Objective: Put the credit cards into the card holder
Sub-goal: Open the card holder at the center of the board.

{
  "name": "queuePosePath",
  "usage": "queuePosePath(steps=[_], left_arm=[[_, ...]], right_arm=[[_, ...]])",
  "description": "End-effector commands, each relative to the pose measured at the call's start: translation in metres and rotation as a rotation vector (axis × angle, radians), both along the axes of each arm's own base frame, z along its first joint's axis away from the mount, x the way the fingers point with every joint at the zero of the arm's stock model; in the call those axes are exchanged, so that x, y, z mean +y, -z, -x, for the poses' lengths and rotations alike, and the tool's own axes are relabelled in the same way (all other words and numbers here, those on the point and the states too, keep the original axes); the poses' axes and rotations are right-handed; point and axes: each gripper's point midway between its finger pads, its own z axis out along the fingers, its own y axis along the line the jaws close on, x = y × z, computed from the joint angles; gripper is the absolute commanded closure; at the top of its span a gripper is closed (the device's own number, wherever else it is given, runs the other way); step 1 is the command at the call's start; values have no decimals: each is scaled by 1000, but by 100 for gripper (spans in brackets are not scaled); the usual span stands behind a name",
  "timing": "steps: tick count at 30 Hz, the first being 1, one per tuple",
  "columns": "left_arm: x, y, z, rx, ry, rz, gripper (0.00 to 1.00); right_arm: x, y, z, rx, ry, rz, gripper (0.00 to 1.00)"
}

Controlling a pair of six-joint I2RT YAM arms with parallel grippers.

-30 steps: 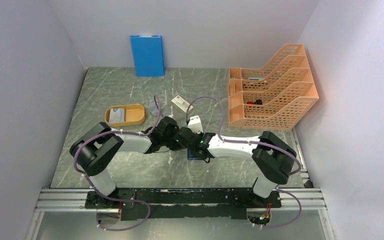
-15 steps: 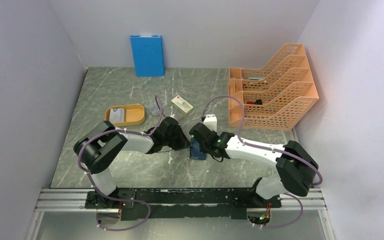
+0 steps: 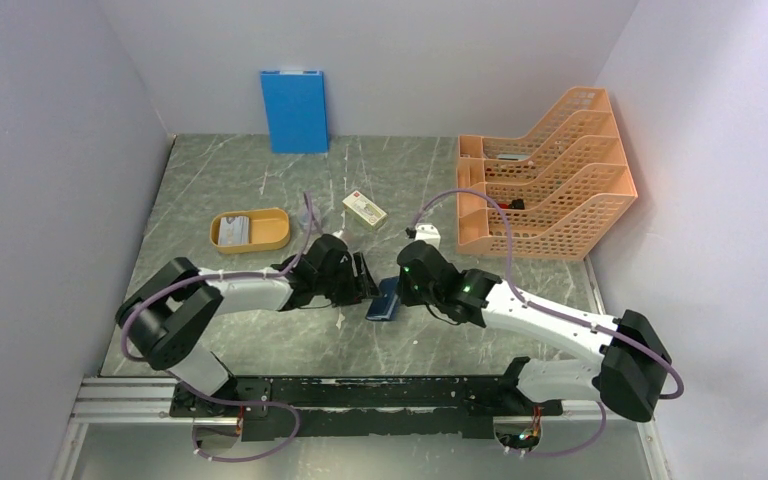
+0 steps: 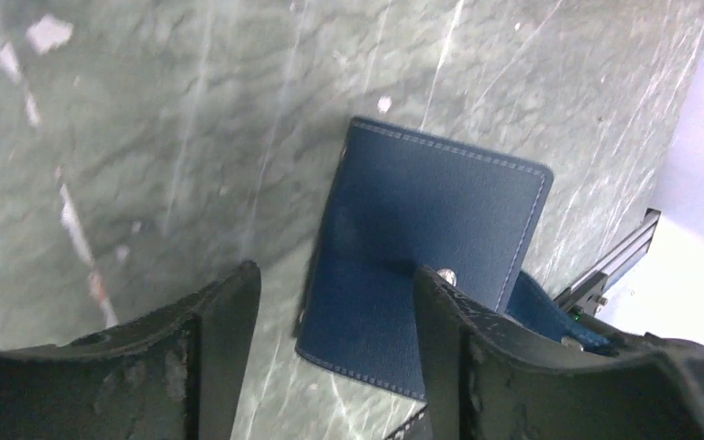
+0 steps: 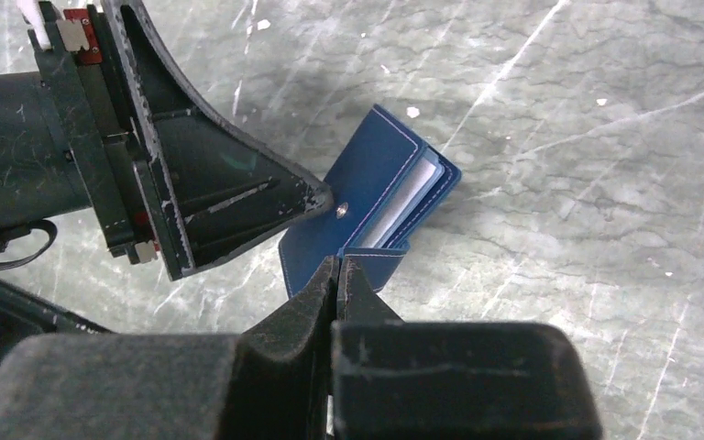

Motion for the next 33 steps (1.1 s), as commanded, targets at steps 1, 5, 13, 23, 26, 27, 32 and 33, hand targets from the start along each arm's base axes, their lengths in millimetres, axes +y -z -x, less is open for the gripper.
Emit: queuePosePath(steps=[1,5,13,23,26,27,32,33], left_arm=[[32,11,25,37,17,-114,31],[58,-1,32,3,-50,-146,24],[104,-32,52,-65,-228,-60,16],[110,-56,49,-177,-205,-30,16],[101,-53,44,-186,-162,-56,17],[98,-52,41,-188,-150,-66,18],[88,-42,30,-181,-108,-124,20],[87,-39,29,-179,-103,-132,20]], right_arm=[[12,-11,4,-12,-75,-51,100],[25,-24,6,-30,-128,-115,100],[61,-46,11,-36,-248,-246,100],[82,-57,13,-59,-334,-308,100],[72,-53,17,-63,-326,-300,100],[68,-48,18,-61,-318,-287,100],[40,-20,23,-31,-258,-200,100],[34,-14,24,-28,-243,-185,100]])
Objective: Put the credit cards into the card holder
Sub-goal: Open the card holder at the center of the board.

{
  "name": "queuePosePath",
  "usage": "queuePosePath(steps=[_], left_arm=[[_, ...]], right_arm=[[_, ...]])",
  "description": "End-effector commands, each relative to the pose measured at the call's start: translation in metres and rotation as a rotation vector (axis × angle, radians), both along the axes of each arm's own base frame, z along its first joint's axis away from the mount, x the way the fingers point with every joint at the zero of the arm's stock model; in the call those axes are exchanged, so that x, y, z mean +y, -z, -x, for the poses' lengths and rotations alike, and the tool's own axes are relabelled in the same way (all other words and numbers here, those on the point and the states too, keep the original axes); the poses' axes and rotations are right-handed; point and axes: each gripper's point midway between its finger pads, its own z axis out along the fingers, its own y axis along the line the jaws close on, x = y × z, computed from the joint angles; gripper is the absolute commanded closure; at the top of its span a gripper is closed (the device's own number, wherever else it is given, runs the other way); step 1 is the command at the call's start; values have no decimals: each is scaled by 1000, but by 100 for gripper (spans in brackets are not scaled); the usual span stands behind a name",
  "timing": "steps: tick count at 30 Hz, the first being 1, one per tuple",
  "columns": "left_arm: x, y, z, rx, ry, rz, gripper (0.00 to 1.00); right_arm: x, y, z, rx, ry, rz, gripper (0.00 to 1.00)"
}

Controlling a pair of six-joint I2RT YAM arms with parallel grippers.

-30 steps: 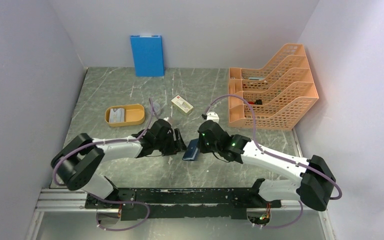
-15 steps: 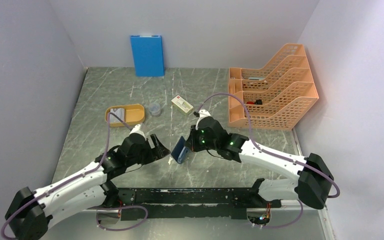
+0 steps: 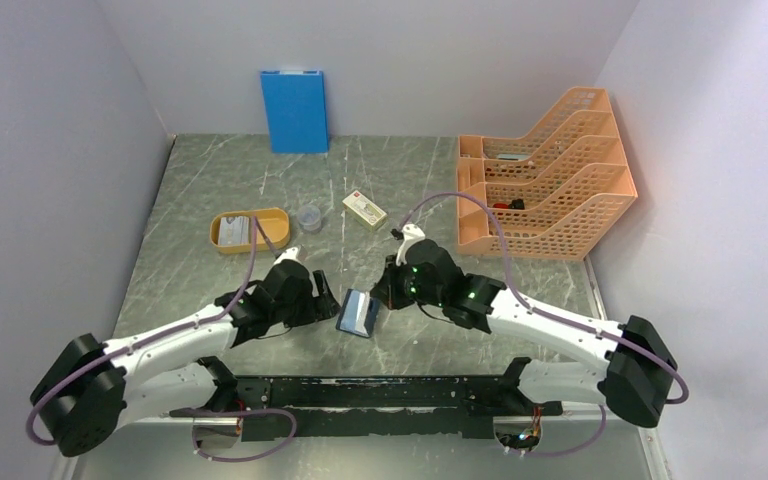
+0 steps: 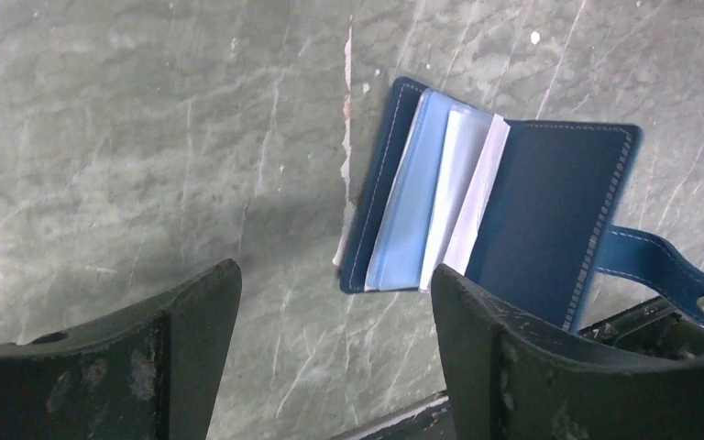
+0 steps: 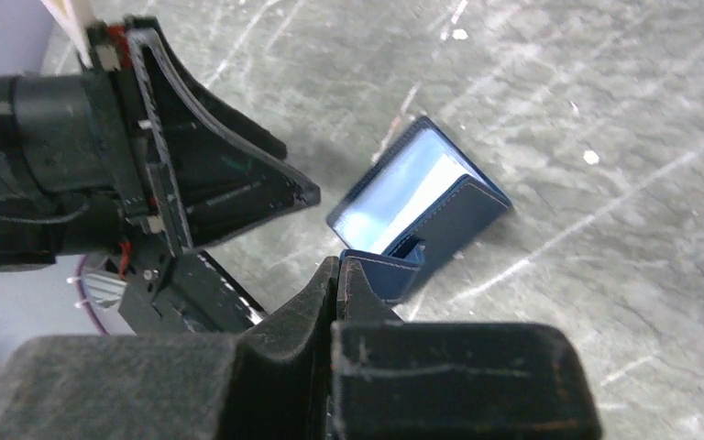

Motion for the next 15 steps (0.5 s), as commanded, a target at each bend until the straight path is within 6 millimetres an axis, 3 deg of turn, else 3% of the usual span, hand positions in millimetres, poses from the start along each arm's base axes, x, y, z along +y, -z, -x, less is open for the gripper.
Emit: queuePosePath(steps=[1,10,15], left_arm=[[-20,-16,-20,-74,55,16,20],[-27,-1,-20,-42,76,7,22],[-31,-3,-21,-54,94,24,22]], right_arm=[[-29,25,4,5,61,83,100],[-92,75,7,85,301,289,100],[-107,86,8,107,355,333,99]])
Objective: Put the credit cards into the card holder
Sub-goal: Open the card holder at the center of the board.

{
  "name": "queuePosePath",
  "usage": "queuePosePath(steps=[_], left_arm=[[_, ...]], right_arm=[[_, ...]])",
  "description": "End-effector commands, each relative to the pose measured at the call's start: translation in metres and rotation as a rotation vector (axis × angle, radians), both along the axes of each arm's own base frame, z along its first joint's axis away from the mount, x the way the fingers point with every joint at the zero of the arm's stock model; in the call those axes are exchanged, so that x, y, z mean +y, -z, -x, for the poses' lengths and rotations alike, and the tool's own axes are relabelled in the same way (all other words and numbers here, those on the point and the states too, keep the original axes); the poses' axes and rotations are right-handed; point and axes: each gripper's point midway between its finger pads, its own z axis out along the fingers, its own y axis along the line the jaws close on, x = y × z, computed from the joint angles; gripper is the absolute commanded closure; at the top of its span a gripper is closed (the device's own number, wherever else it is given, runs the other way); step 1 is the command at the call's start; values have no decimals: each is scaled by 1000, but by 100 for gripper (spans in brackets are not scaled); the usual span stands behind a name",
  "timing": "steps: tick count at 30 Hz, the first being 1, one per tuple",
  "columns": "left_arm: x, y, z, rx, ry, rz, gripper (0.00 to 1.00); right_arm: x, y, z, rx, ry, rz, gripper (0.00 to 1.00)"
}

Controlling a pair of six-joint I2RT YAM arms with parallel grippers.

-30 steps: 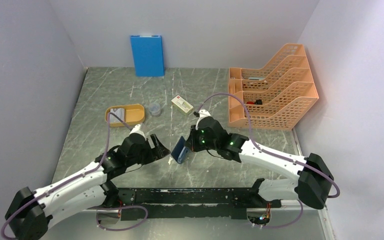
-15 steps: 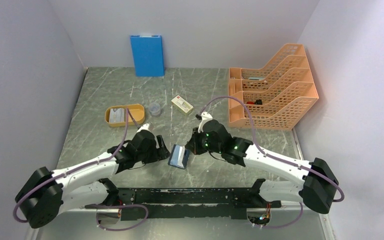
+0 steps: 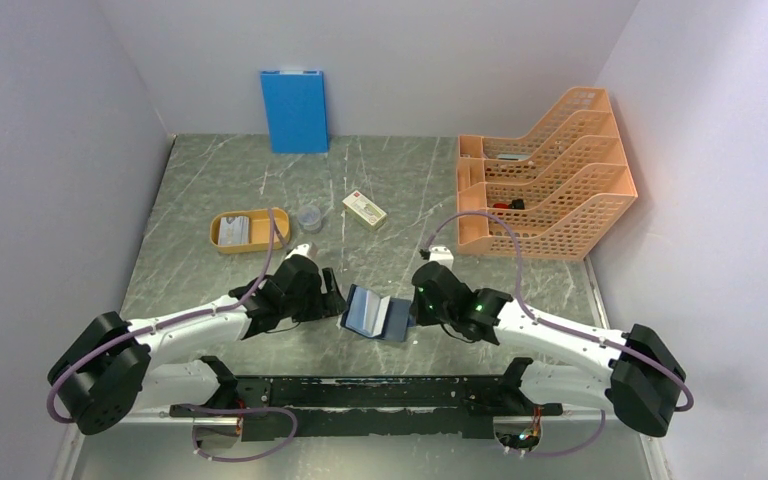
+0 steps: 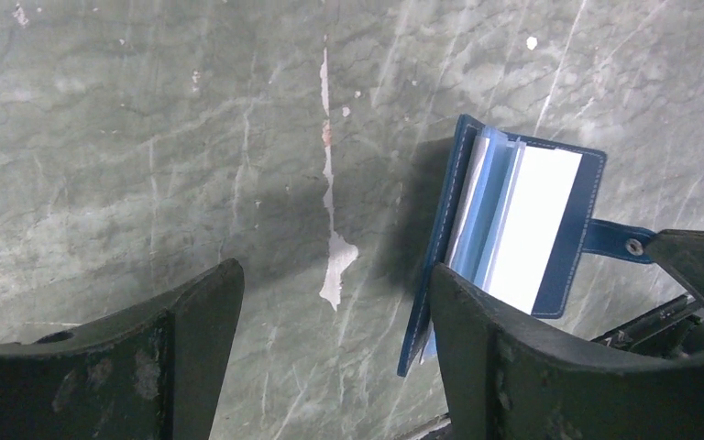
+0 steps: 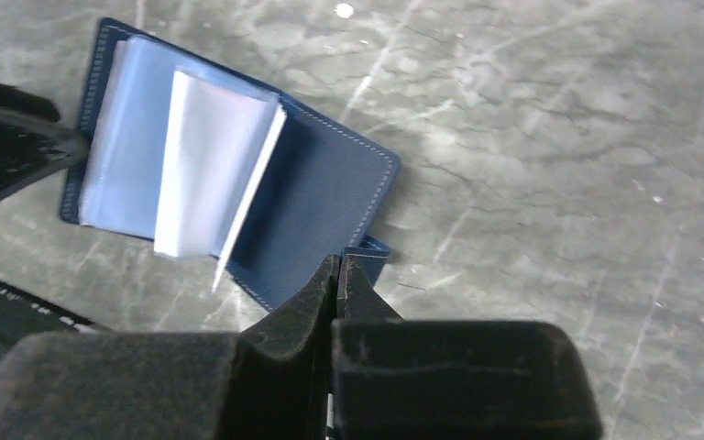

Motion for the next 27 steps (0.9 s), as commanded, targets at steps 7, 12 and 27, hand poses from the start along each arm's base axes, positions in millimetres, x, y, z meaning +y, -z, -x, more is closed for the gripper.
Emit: queuePosePath(steps=[7,12,27], left_arm=[[-20,-11,-7,-35,65,52,24],[-24,-14,-5,-41,78,84,26],[-32,-23,-5,-58,104,135,29]], right_arm=[[-33,0,0,13,121,102,55],[-18,-56,2,-54,49,-44,45],[84,-105,22,12,-224,-331,48]])
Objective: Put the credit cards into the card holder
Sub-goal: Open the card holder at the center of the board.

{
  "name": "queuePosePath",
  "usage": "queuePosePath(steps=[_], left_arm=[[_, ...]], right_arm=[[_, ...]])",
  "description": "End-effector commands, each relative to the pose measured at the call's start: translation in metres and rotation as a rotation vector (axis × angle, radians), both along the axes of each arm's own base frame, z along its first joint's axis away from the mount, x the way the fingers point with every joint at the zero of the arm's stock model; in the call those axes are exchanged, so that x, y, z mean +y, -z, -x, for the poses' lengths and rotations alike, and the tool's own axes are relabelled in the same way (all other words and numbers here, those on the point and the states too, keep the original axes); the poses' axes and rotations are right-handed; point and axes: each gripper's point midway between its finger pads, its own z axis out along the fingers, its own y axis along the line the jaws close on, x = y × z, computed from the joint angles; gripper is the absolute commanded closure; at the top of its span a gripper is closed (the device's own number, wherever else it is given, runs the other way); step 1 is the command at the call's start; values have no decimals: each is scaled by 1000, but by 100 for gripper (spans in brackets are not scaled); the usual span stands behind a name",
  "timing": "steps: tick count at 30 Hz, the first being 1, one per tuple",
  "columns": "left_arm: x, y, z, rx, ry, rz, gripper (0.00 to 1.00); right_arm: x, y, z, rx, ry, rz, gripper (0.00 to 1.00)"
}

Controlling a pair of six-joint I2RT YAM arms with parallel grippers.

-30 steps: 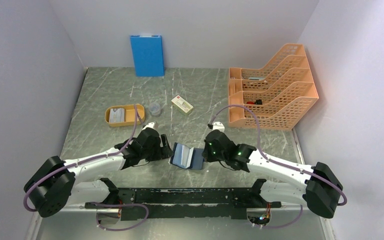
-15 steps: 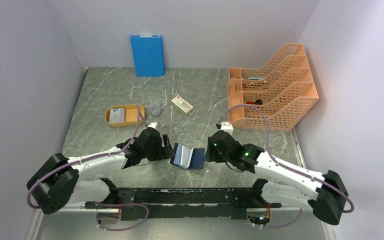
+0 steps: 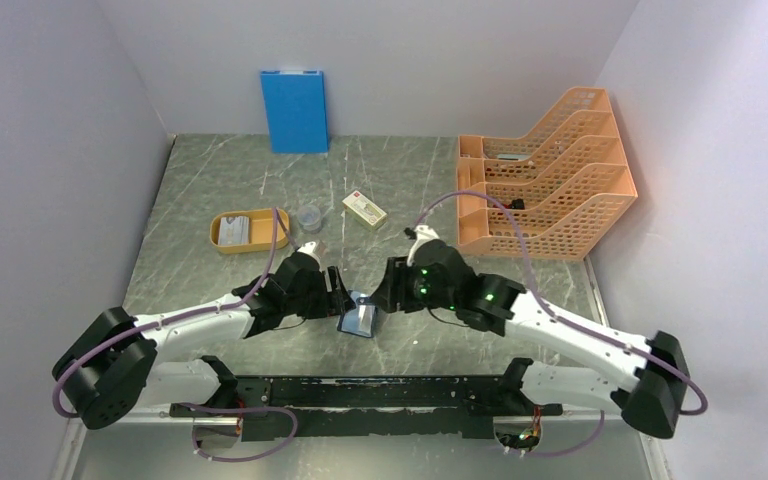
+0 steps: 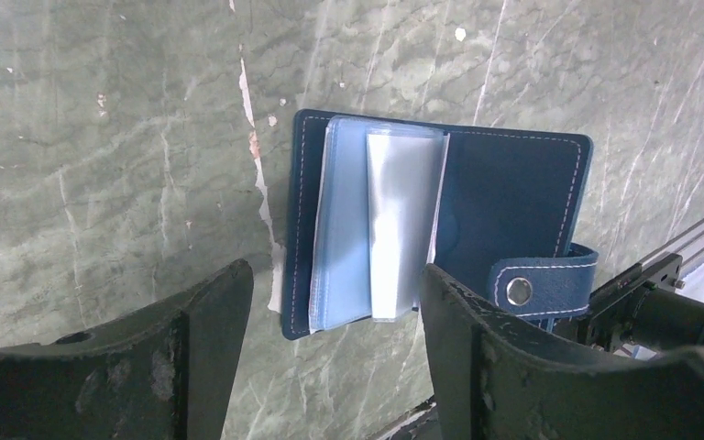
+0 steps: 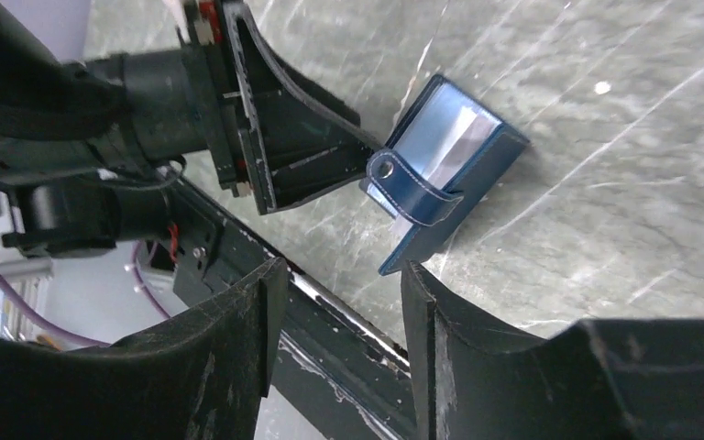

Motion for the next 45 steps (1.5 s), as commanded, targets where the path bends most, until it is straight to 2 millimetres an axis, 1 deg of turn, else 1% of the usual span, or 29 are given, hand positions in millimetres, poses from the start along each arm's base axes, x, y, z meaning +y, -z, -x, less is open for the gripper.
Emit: queuePosePath(steps=[1,3,8,12,16,18,20,21,22,23,28,31,33,40,45], left_arm=[[-10,-14,-3,-38,28,49,29],[-11,-14,-3,-37,31,53,29],[-13,-13,-3,-35,39,59,30],[-13,-11,-3,-32,40,56,30],[-14,-11,-4,-33,44,57,30],[-15,-12,-4,-35,44,59,30],[-14,-12,-4,-34,44,55,30],[-14,-12,-4,-35,44,52,30],[-12,-12,-4,-36,41,47,30],[-10,-11,-3,-35,37,40,30],[-2,-5,2,-26,17,31,30],[-1,-1,5,-15,18,33,30],[-4,-2,4,-14,22,41,30],[-13,-23,-6,-50,30,63,30],[-19,-19,-7,-40,53,55,30]], right_arm=[[27,10,9,41,-63,-1,48],[23,26,4,50,-25,54,46],[17,59,1,88,12,135,39],[9,86,-1,118,35,231,38],[8,101,0,139,38,262,37],[2,106,-2,138,62,291,38],[-7,113,-2,138,85,316,41],[-13,116,-2,135,101,330,45],[-19,121,-2,136,114,346,50],[-25,126,-3,138,129,358,58],[-50,153,3,188,170,370,80],[-58,162,5,200,184,360,92],[-62,166,5,203,187,354,100],[-62,165,4,184,172,354,100],[-62,167,3,182,167,361,100]])
